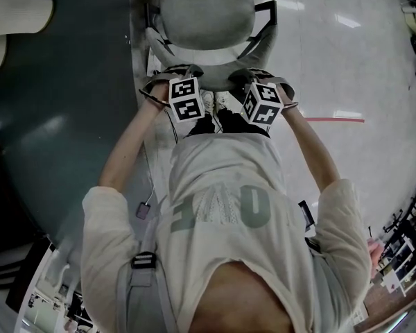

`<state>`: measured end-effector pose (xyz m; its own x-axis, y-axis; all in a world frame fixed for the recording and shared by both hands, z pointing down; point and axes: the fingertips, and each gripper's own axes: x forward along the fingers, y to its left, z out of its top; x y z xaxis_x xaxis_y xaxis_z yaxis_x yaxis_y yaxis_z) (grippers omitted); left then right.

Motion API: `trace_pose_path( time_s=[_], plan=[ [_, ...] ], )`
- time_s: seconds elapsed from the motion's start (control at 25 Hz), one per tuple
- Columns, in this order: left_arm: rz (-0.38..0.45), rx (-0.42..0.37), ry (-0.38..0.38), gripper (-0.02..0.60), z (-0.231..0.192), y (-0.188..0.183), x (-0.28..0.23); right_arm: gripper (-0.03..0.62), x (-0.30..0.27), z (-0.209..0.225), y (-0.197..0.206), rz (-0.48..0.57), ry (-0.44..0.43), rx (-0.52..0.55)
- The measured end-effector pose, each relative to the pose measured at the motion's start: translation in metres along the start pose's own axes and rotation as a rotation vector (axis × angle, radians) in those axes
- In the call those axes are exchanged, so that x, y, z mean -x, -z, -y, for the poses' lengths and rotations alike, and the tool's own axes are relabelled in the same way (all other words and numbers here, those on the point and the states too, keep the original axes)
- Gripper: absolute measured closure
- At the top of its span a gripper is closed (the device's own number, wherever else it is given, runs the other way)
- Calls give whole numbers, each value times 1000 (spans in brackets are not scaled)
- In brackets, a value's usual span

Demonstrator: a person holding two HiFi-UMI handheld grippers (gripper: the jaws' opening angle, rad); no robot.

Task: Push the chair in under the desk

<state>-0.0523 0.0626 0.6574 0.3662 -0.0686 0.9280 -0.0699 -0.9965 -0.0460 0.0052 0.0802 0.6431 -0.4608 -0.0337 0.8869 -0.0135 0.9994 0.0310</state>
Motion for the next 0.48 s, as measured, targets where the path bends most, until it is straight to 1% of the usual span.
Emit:
trace_pose_path(
  time_s=[0.24, 0.48],
  plan=[
    [-14, -10, -9, 429, -46, 2, -2, 485, -3, 45, -4, 2, 18, -16],
    [-25, -4, -26, 423, -81, 11, -3, 485, -11, 77, -12, 8, 34, -22]
  ],
)
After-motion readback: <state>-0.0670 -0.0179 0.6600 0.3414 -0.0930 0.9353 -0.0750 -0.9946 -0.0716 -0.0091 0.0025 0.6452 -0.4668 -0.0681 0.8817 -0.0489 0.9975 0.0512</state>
